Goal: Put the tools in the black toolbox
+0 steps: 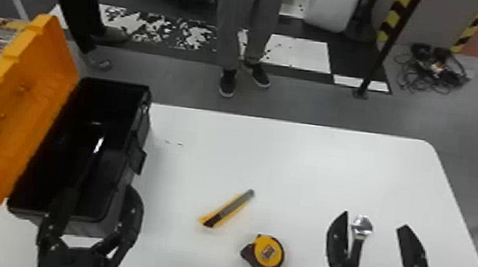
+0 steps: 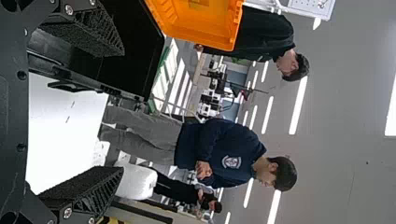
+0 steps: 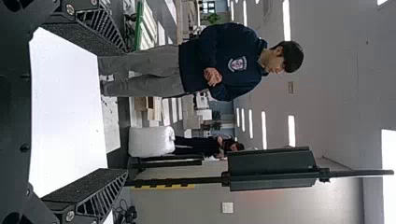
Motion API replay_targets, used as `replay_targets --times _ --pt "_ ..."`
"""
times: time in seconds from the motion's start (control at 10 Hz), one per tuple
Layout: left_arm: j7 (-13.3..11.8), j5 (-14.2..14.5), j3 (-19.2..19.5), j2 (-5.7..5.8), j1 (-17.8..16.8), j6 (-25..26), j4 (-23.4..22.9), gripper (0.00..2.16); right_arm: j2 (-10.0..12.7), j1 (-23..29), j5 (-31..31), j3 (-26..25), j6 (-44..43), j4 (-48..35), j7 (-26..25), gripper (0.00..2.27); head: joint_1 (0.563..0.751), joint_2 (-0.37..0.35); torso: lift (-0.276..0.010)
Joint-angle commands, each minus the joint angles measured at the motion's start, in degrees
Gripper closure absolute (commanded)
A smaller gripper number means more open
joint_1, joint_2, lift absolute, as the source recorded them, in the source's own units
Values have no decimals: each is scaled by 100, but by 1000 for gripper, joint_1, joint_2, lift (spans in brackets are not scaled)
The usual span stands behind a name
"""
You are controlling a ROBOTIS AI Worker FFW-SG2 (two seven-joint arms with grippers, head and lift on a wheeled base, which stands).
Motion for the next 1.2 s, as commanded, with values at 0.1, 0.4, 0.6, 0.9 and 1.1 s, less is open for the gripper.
replay_targets --times 0.1,0.4,0.6,0.9,1.1 --pt "0 10 0 7 29 -100 8 130 9 9 -3 0 13 0 -9 107 695 -40 -39" --pt "0 -16 26 33 152 -187 -106 130 0 9 -3 70 -40 26 -114 124 695 -39 -39" --pt "0 -7 53 33 196 -223 -98 130 -9 18 68 132 -40 0 -352 124 695 -37 -39" --pt "-9 2 44 25 152 -223 -80 134 -26 -44 -196 88 1068 -97 -352 137 695 -32 -39" --pt "-9 10 44 25 143 -223 -54 134 -26 -167 -548 18 2351 -343 -325 110 695 -42 -39"
